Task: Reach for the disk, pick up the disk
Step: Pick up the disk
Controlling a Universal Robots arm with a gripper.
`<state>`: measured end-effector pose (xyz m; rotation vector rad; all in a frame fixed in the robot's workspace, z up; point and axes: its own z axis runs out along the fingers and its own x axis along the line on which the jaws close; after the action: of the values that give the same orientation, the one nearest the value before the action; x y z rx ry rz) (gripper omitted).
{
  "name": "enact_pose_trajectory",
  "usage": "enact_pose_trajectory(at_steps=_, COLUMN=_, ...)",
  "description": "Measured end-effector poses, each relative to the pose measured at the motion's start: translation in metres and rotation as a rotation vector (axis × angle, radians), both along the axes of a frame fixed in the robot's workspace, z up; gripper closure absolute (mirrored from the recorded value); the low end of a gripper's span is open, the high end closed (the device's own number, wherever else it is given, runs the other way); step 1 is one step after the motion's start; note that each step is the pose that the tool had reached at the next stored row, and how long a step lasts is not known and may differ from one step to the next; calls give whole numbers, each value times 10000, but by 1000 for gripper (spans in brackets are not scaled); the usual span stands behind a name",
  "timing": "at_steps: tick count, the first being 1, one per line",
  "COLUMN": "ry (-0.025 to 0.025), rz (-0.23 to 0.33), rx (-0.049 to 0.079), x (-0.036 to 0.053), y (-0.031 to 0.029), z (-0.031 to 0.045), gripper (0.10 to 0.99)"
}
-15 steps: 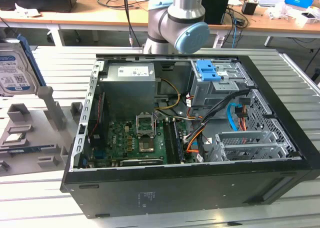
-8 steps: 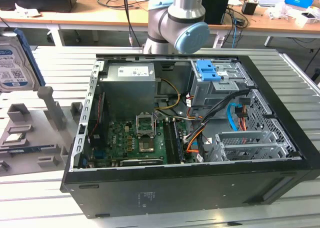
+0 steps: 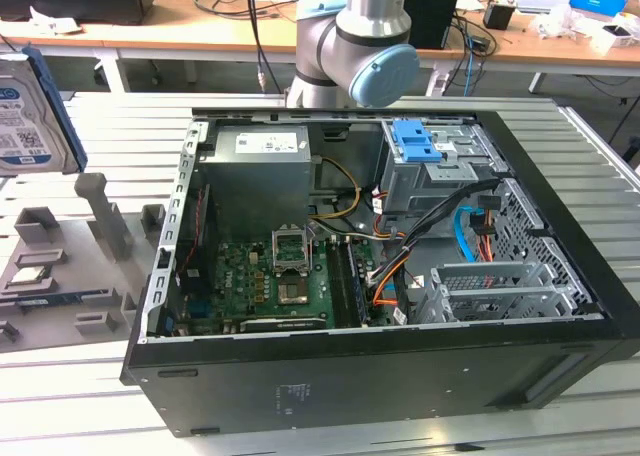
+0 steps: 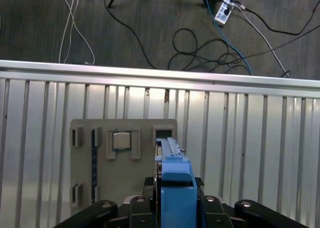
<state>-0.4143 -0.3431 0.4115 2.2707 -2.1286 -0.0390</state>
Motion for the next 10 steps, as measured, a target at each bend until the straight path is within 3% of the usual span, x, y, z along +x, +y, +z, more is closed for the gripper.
enact_pose_trajectory(at_steps=10, ry=-1, rz=0, rx=0, x=4, y=0, z=186, gripper=722)
